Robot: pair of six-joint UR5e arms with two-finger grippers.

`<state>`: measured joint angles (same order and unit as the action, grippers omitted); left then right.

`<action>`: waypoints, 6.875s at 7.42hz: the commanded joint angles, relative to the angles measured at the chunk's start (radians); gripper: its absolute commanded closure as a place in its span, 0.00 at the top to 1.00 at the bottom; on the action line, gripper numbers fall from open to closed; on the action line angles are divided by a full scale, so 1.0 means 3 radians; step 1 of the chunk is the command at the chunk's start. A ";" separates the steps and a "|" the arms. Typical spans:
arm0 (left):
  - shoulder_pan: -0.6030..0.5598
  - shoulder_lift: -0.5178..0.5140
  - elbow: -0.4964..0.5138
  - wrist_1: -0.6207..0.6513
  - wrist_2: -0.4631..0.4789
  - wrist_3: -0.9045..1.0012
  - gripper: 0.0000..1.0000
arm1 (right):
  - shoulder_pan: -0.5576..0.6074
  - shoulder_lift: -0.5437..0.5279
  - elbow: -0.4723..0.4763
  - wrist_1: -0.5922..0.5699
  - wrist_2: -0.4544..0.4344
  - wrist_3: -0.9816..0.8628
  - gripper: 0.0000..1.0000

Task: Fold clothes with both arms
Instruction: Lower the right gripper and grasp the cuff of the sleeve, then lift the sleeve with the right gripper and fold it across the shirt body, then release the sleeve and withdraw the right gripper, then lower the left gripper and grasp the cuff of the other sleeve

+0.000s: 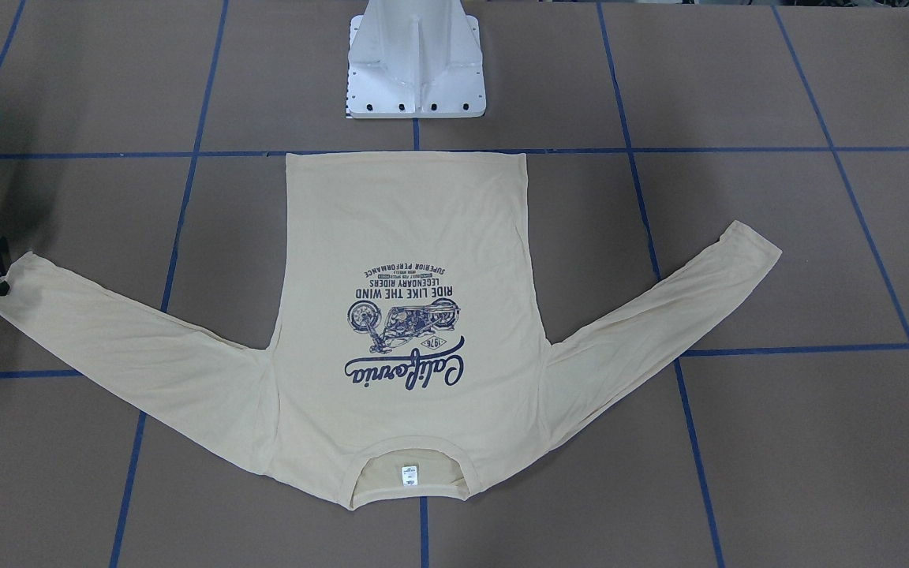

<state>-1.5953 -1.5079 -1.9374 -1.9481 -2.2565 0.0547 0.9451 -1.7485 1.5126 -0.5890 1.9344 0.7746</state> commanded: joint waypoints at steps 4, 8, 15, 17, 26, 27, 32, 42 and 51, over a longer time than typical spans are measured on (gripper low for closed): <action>0.0000 0.0000 0.0005 0.0000 0.0000 0.0007 1.00 | 0.0005 -0.0006 0.0010 0.0000 0.0000 -0.0010 0.00; 0.0000 0.0005 0.0005 0.0000 0.0000 0.0002 1.00 | 0.0549 0.0055 0.0723 -0.0396 0.0438 -0.0046 0.00; 0.0000 0.0000 0.0010 0.0000 0.0000 -0.0013 1.00 | -0.0243 0.2342 0.1227 -0.2875 -0.0543 0.0872 0.00; 0.0000 0.0000 0.0015 0.0000 0.0000 -0.0013 1.00 | -0.0531 0.2997 0.0760 -0.2976 -0.0960 0.1271 0.00; 0.0000 -0.0005 0.0020 0.0010 0.0000 -0.0019 1.00 | -0.1349 0.4837 -0.1467 -0.2787 -0.1870 0.1897 0.00; 0.0000 -0.0005 0.0020 0.0010 0.0000 -0.0019 1.00 | -0.1381 0.4806 -0.1549 -0.2787 -0.1871 0.1892 0.00; 0.0000 -0.0005 0.0020 0.0015 0.0000 -0.0019 1.00 | -0.1371 0.5071 -0.1744 -0.2669 -0.1780 0.2316 0.99; 0.1235 0.0428 0.0127 -0.1080 0.0336 -0.1283 1.00 | -0.0049 0.2229 0.1366 -0.3692 -0.0012 -0.0041 1.00; 0.2402 0.0491 0.0982 -0.2337 0.1242 -0.2642 0.74 | 0.0951 0.0500 0.1748 -0.2843 0.0828 -0.1447 1.00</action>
<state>-0.8980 -1.3556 -1.6630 -2.6367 -1.8930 -0.7344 1.2264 -1.5933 2.0380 -1.4440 2.1816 0.3453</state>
